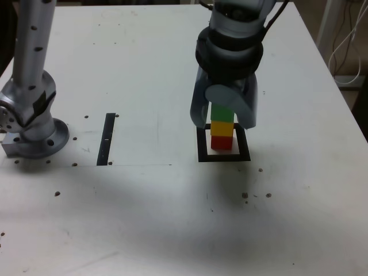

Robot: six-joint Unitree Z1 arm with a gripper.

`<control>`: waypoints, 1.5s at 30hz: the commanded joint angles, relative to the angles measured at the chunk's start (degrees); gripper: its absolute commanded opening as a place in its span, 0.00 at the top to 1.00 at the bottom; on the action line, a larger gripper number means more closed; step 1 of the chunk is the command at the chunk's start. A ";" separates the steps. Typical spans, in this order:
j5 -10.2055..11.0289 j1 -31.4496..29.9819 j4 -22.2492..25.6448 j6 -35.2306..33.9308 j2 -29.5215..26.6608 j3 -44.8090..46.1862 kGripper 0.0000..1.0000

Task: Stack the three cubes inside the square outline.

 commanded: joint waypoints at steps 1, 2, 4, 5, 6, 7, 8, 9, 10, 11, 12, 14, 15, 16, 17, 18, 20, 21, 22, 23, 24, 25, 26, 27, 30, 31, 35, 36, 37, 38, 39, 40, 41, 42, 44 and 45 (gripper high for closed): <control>0.36 0.11 0.83 0.11 -2.40 0.04 0.01; 0.45 0.11 1.16 0.12 -3.15 0.10 0.01; 0.62 0.12 1.91 0.23 -4.80 0.24 0.01; 0.70 0.16 2.22 0.38 -5.68 0.30 0.01; 0.75 0.22 2.44 0.59 -6.59 0.35 0.01; 0.79 0.35 2.62 0.89 -7.51 0.39 0.01; 0.76 0.53 2.77 1.34 -8.41 0.42 0.01; 0.68 0.78 2.91 1.90 -9.30 0.50 0.01; 0.54 1.09 3.02 2.51 -10.20 0.73 0.01; 0.34 1.45 3.16 3.09 -11.13 1.18 0.01; 0.10 1.85 3.28 3.63 -12.09 1.90 0.01; -0.35 2.72 3.46 4.49 -14.12 4.16 0.01; -0.57 3.18 3.45 4.77 -15.18 5.69 0.01; -0.79 3.68 3.37 4.98 -16.25 7.41 0.01; -1.00 4.20 3.22 5.15 -17.35 9.28 0.01; -1.20 4.74 3.03 5.29 -18.48 11.26 0.01; -1.60 6.08 2.33 5.53 -21.35 16.18 0.01; -1.70 6.70 1.83 5.59 -22.71 18.43 0.01; -1.76 7.33 1.17 5.61 -24.17 20.76 0.01; -1.77 7.97 0.31 5.62 -25.67 23.16 0.01; -1.76 8.63 -0.78 5.65 -27.15 25.58 0.01; -1.75 9.27 -2.06 5.71 -28.57 27.98 0.01; -1.73 9.88 -3.45 5.79 -29.82 30.28 0.01; -1.74 10.45 -4.87 5.95 -30.86 32.46 0.01; -1.98 11.72 -8.92 6.55 -32.49 38.10 0.01; -2.13 11.96 -10.22 6.72 -32.62 39.70 0.01; -2.84 12.33 -15.32 7.02 -32.42 45.39 0.01; -2.99 12.33 -16.78 7.02 -32.29 46.98 0.01; -3.07 12.33 -17.69 7.00 -32.20 48.04 0.01; -3.12 12.33 -18.44 6.94 -32.13 49.01 0.01; -3.14 12.33 -18.98 6.86 -32.06 49.88 0.01; -3.17 12.33 -19.40 6.77 -31.98 50.66 0.01; -3.20 12.33 -19.75 6.66 -31.91 51.37 0.01; -3.24 12.33 -20.05 6.53 -31.85 52.02 0.01; -3.40 12.33 -20.50 6.29 -31.81 53.18 0.01; -3.48 12.33 -20.64 6.20 -31.79 53.65 0.01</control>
